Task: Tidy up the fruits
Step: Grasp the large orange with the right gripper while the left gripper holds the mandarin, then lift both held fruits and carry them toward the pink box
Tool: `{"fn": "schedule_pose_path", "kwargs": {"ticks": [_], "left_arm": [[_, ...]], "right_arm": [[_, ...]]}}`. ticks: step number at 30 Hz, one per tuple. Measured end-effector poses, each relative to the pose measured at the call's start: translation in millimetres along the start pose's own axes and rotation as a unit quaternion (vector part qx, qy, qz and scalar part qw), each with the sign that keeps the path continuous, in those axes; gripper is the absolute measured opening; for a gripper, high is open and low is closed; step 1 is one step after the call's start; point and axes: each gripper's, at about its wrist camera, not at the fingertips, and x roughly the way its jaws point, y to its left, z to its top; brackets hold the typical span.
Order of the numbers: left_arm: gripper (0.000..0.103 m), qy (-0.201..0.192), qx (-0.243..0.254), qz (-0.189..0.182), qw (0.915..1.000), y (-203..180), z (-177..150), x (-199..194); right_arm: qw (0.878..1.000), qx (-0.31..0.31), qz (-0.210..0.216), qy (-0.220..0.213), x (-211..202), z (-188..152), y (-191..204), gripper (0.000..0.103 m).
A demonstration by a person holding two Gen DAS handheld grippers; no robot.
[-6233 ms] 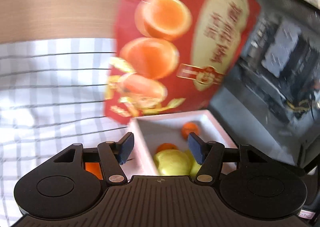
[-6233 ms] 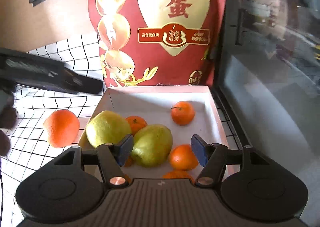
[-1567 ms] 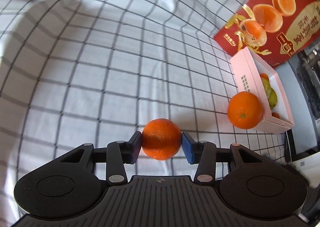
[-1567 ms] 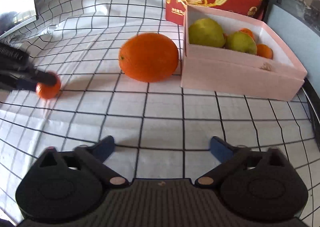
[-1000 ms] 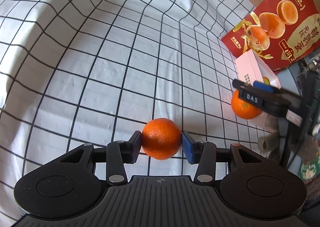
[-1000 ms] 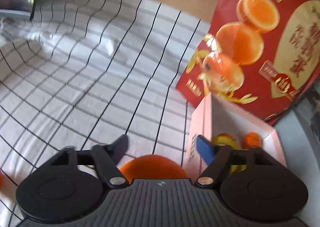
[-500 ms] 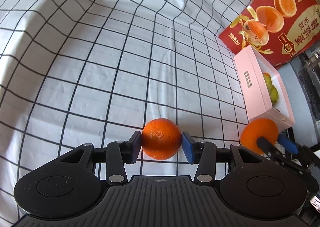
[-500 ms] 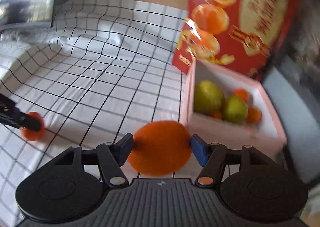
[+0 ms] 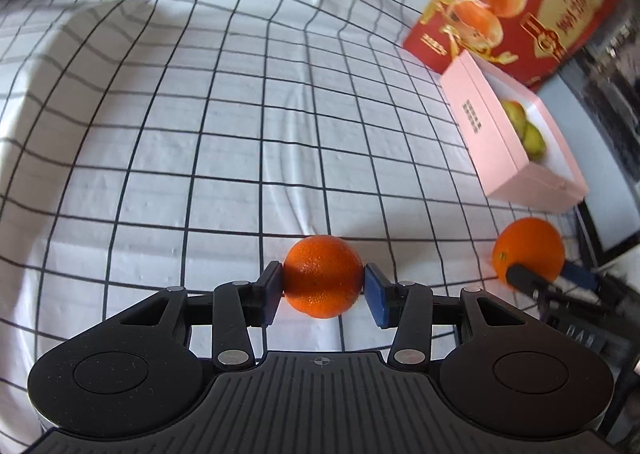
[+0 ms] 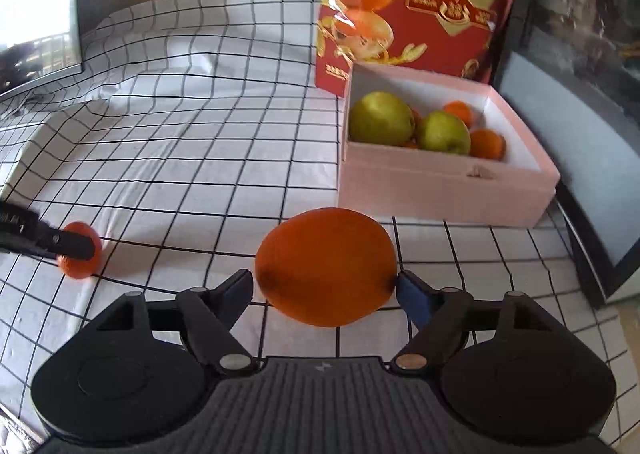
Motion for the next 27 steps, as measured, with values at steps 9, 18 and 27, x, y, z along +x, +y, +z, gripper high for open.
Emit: {"fn": "schedule_pose_path", "kwargs": {"ticks": [9, 18, 27], "left_arm": [[0.05, 0.018, -0.017, -0.017, 0.9996, 4.6, -0.2, 5.9], [0.05, 0.021, -0.01, -0.016, 0.9996, 4.3, 0.9, 6.8], [0.05, 0.021, 0.017, -0.037, 0.9989, -16.6, 6.6, 14.2]], "right_arm": [[1.0, -0.022, 0.0, 0.0, 14.6, 3.8, 6.4, 0.085], [1.0, -0.015, -0.004, 0.02, 27.1, 4.6, 3.4, 0.082], [0.999, 0.013, 0.028, 0.037, 18.6, 1.6, -5.7, 0.082]]}}
